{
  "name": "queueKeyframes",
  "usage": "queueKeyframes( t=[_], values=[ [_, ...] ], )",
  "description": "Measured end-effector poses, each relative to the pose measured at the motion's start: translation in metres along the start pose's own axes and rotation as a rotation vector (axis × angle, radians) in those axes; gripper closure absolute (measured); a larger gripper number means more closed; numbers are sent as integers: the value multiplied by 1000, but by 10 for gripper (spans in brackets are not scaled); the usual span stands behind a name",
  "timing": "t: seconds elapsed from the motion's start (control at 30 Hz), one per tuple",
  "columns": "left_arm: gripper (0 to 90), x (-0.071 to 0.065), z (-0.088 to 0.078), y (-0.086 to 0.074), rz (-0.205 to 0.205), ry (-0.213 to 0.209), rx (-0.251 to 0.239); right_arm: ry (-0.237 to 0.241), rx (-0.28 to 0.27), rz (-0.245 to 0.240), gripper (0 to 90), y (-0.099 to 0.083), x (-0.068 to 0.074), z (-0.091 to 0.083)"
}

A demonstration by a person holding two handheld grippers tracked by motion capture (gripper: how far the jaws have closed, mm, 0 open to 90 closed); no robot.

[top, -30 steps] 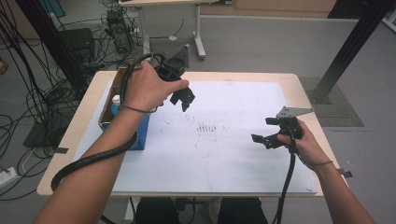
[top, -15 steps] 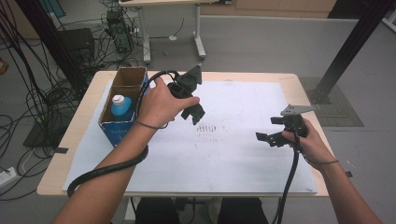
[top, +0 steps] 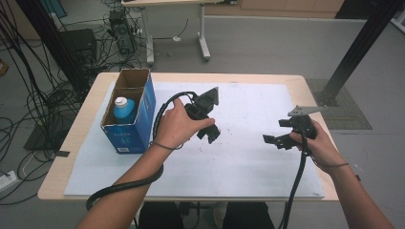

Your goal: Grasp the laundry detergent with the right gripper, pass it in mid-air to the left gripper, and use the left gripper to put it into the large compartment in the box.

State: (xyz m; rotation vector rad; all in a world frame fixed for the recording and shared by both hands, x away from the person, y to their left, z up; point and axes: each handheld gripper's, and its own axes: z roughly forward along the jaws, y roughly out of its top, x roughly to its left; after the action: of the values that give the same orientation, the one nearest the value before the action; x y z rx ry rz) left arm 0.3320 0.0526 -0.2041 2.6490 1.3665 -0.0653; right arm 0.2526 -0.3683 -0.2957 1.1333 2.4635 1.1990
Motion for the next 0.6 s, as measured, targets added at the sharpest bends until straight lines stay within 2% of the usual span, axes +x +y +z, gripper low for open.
queueKeyframes(
  t=[0.27,0.6],
  values=[
    [89,-1,17,2,1,-5,17,-2,1,-8,18,3,2,3],
    [90,0,20,3,2,-16,19,-4,1,-14,18,6,3,4]
  ],
)
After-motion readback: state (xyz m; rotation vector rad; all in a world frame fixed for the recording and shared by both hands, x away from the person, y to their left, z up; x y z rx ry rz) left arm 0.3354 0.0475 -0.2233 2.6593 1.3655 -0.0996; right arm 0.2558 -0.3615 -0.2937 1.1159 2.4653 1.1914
